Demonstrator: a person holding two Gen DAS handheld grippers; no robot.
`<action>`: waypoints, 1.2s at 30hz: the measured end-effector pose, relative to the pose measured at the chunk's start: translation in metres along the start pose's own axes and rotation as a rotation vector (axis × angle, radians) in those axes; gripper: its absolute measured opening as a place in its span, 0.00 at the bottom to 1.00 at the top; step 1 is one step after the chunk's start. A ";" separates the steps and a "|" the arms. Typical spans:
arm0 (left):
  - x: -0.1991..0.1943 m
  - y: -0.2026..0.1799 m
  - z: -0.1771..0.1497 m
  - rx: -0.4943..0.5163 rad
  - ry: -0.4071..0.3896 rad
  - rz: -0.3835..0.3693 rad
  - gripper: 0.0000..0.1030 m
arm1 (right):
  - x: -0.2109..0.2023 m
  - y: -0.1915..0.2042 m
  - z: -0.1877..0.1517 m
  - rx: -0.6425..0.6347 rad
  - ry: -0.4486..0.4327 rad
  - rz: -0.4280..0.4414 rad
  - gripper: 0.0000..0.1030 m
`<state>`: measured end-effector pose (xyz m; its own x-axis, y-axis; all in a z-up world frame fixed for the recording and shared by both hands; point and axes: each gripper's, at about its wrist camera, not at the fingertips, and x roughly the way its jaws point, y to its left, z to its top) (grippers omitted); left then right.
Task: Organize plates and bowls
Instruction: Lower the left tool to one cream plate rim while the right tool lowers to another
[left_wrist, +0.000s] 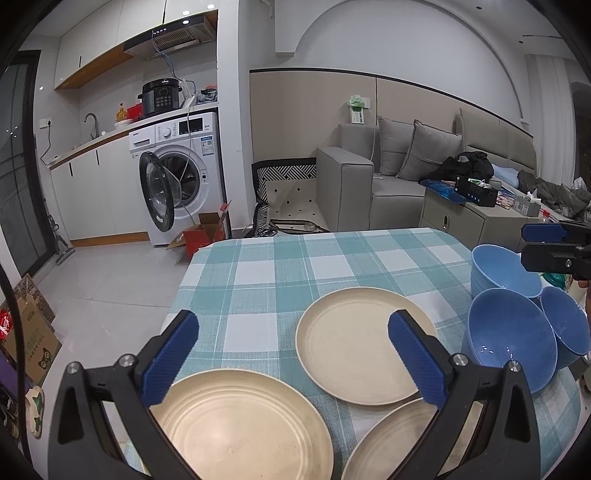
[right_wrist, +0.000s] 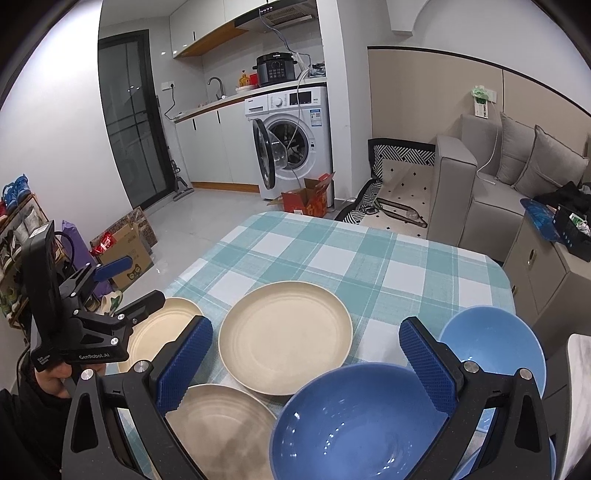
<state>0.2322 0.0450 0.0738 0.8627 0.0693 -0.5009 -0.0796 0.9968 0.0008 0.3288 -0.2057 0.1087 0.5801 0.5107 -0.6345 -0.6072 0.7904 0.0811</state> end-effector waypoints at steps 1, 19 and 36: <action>0.002 0.000 0.000 0.000 0.003 0.000 1.00 | 0.002 0.000 0.001 0.002 0.005 0.001 1.00; 0.041 -0.002 0.002 0.000 0.071 -0.006 1.00 | 0.052 -0.014 0.016 0.022 0.136 0.002 1.00; 0.076 -0.004 0.000 0.008 0.138 -0.007 1.00 | 0.098 -0.026 0.021 0.030 0.244 -0.015 1.00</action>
<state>0.2978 0.0458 0.0356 0.7866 0.0567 -0.6149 -0.0695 0.9976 0.0031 0.4126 -0.1693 0.0602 0.4385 0.4048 -0.8024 -0.5811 0.8088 0.0905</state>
